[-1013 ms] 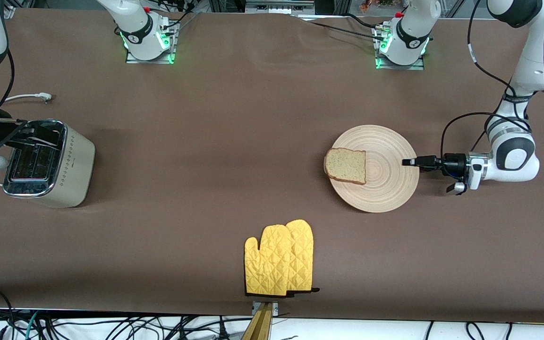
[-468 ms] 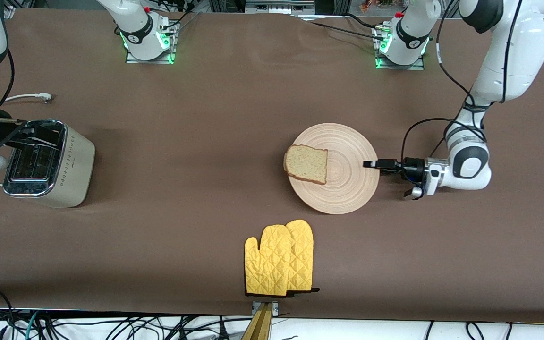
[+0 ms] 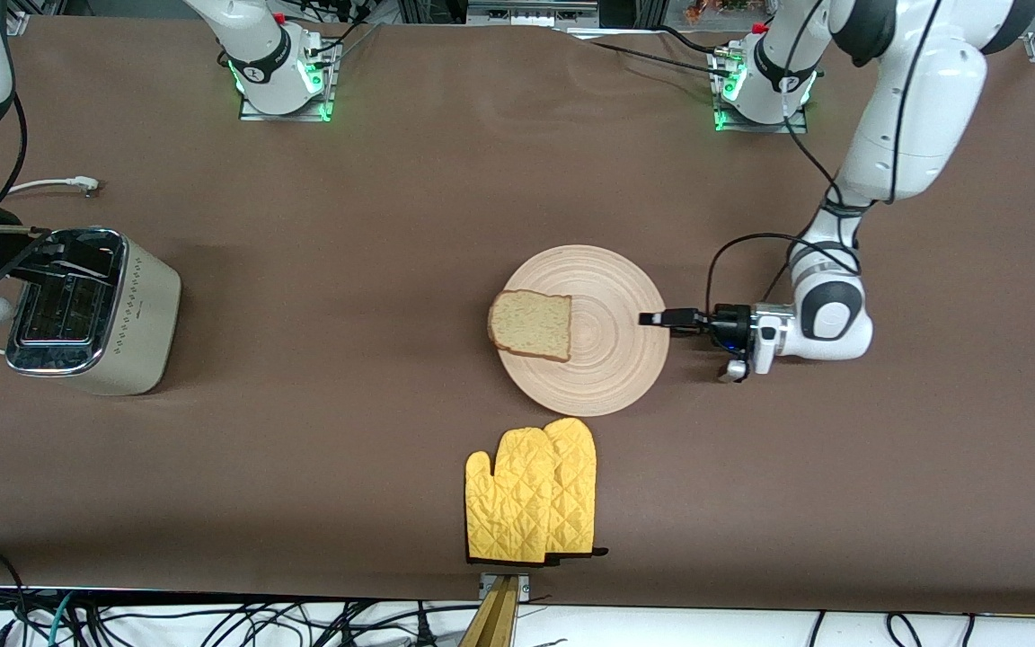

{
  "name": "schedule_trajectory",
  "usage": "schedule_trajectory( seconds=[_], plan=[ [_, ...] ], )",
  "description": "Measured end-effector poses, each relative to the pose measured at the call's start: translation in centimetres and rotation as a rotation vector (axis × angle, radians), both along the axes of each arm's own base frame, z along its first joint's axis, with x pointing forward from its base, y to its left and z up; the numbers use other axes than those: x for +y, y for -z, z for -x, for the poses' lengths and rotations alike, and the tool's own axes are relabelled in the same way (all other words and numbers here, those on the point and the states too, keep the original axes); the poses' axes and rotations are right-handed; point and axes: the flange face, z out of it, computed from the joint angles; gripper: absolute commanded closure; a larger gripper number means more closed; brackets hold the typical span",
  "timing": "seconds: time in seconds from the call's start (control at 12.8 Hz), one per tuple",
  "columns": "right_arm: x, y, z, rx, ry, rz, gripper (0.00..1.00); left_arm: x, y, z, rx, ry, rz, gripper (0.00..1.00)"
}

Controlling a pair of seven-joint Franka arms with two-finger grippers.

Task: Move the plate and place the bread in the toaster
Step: 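Slide the wooden plate with the left gripper toward the table middle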

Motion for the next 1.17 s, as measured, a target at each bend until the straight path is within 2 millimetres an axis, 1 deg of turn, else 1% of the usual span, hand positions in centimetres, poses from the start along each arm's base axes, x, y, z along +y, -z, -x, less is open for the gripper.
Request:
schedule_trajectory(
  seconds=[0.16, 0.31, 0.39, 0.47, 0.62, 0.94, 1.09, 1.17],
  plan=[
    [0.0, 0.0, 0.0, 0.0, 0.0, 0.0, 0.0, -3.9, 0.5, 0.5, -0.001, -0.022, -0.014, 1.0],
    [0.0, 0.0, 0.0, 0.0, 0.001, 0.0, 0.0, -7.7, 1.7, 1.5, 0.013, -0.056, -0.018, 1.0],
    [-0.1, 0.0, 0.0, 0.0, 0.001, 0.0, 0.0, -9.2, 2.5, 2.2, 0.021, -0.068, -0.021, 1.0],
    [-0.1, 0.0, 0.0, 0.0, 0.001, 0.0, 0.0, -10.1, 2.4, 2.3, 0.016, -0.076, -0.019, 1.0],
    [-0.1, 0.0, 0.0, 0.0, 0.001, 0.0, 0.0, -11.0, 2.4, 2.5, 0.01, -0.074, -0.024, 1.0],
    [-0.1, 0.1, 0.0, 0.002, 0.001, 0.0, 0.0, -11.0, 2.4, 2.5, 0.01, -0.073, -0.024, 1.0],
    [-0.1, 0.2, 0.0, 0.003, 0.001, 0.0, 0.0, -10.6, 2.3, 2.3, 0.006, -0.071, -0.032, 1.0],
    [-0.1, 0.2, 0.0, 0.003, 0.001, 0.0, 0.0, -9.9, 2.1, 1.9, 0.005, -0.055, -0.053, 1.0]
  ],
)
